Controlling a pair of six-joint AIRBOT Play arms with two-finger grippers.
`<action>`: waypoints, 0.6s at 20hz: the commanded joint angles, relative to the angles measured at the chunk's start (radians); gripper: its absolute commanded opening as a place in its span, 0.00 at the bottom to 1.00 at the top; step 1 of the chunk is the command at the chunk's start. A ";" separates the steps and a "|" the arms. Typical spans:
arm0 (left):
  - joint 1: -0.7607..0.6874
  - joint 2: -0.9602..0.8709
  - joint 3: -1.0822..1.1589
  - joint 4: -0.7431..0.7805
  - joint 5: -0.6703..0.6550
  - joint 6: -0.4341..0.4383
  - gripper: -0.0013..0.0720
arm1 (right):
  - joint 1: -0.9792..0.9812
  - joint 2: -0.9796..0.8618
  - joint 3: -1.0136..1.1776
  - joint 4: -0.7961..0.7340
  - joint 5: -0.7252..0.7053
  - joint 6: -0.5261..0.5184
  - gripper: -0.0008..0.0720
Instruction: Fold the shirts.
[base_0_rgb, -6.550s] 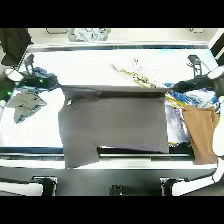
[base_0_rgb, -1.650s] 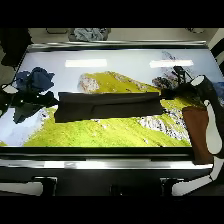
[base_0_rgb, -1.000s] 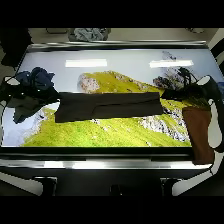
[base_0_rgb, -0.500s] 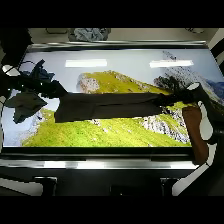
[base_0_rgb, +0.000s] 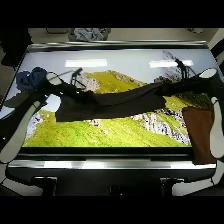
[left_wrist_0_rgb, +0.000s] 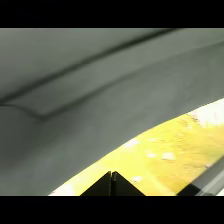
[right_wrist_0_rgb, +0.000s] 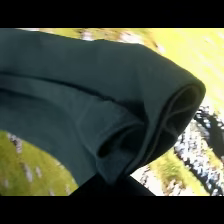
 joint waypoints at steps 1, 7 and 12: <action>-0.136 -0.048 -0.072 -0.134 0.179 -0.014 0.08 | 0.003 0.176 0.001 0.007 0.108 0.000 0.09; -0.275 -0.177 -0.074 -0.538 0.455 -0.023 0.08 | 0.003 0.361 0.001 0.007 0.203 0.052 0.09; -0.408 -0.238 -0.051 -0.590 0.519 -0.023 0.08 | 0.003 0.481 0.001 0.006 0.210 0.109 0.09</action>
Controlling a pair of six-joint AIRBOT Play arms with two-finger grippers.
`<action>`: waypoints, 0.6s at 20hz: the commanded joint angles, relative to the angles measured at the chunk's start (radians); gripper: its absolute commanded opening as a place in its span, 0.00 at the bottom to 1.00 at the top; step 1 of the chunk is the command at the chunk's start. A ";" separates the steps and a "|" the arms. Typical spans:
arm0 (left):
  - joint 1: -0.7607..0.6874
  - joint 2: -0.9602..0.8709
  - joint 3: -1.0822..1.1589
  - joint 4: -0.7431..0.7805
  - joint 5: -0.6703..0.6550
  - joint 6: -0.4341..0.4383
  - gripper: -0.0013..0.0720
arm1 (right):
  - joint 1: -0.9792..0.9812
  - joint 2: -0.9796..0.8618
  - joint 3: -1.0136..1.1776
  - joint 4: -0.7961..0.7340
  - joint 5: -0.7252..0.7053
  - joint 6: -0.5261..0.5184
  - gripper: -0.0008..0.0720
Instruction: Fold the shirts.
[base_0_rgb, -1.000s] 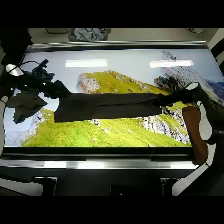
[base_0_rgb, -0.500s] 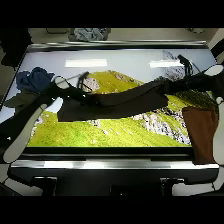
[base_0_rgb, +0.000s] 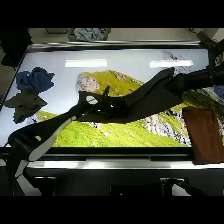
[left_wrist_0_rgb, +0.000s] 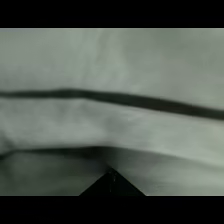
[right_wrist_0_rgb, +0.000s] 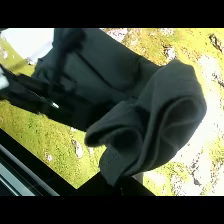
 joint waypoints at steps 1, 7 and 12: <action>-0.088 -0.036 0.007 -0.092 0.101 0.004 0.08 | 0.001 0.068 0.001 -0.001 0.011 0.037 0.09; 0.097 0.108 0.008 0.207 -0.048 0.074 0.07 | 0.070 -0.019 0.000 0.011 -0.145 0.033 0.09; 0.425 0.391 0.008 0.538 -0.205 -0.001 0.08 | 0.395 -0.183 0.001 0.119 -0.447 0.033 0.09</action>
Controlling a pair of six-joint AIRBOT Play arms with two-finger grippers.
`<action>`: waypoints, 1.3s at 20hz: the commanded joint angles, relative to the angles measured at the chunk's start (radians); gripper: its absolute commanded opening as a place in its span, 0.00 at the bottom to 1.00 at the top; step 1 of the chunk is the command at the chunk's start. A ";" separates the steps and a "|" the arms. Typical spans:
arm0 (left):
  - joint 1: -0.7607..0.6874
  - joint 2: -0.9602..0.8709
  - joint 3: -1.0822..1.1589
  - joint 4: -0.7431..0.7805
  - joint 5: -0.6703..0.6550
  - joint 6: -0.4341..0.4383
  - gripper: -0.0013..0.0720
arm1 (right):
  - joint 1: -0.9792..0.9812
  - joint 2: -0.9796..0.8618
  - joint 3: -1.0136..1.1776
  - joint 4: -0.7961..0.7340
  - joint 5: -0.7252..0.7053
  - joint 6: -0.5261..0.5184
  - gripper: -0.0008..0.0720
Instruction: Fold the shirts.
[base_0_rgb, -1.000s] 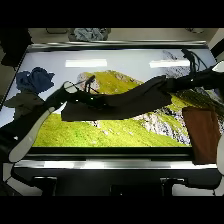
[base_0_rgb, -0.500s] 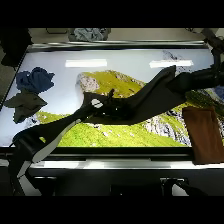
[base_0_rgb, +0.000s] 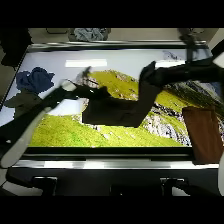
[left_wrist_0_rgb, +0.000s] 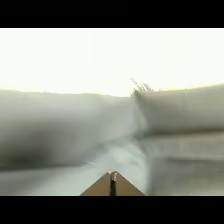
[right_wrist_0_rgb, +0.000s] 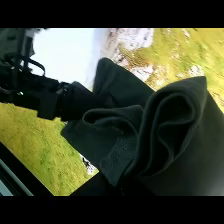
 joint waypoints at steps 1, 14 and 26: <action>0.220 0.196 0.001 0.190 -0.127 -0.024 0.08 | 0.214 -0.130 0.001 0.112 -0.244 0.000 0.09; 0.354 0.563 -0.005 0.253 -0.230 0.032 0.08 | 0.398 -0.444 0.001 0.185 -0.353 -0.007 0.87; 0.341 0.559 -0.097 0.295 -0.247 0.027 0.08 | -0.044 -0.333 -0.356 -0.002 -0.201 -0.008 0.87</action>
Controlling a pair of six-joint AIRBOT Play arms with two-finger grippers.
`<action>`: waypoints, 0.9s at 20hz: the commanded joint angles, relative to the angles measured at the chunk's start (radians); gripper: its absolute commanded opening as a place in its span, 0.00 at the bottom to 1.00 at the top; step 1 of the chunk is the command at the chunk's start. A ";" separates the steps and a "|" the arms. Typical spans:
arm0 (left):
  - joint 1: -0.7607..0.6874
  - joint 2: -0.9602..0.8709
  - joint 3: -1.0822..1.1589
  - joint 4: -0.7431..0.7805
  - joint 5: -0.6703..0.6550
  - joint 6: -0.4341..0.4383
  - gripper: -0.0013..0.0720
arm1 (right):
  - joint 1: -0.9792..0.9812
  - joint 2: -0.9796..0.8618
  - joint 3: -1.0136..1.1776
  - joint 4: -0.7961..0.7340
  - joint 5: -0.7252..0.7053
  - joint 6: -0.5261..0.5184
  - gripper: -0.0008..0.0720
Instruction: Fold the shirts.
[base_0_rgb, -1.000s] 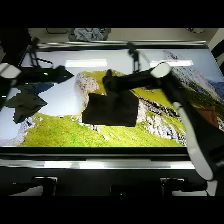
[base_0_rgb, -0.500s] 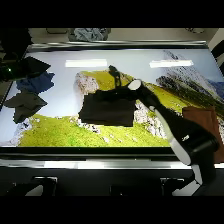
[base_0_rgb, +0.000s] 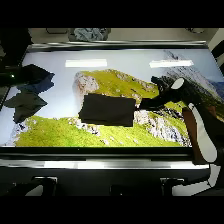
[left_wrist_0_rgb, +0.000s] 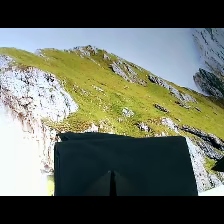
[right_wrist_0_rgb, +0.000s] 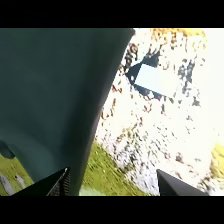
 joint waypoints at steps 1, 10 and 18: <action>-0.012 0.001 -0.039 -0.004 -0.001 -0.002 0.08 | -0.003 -0.040 -0.148 0.289 -0.156 -0.119 0.87; -0.034 0.001 -0.041 -0.003 0.003 -0.031 0.08 | 0.010 -0.088 -0.098 0.521 -0.069 -0.349 0.09; -0.034 0.000 -0.041 0.005 0.003 -0.023 0.08 | -0.403 0.193 0.114 0.310 0.093 -0.159 0.09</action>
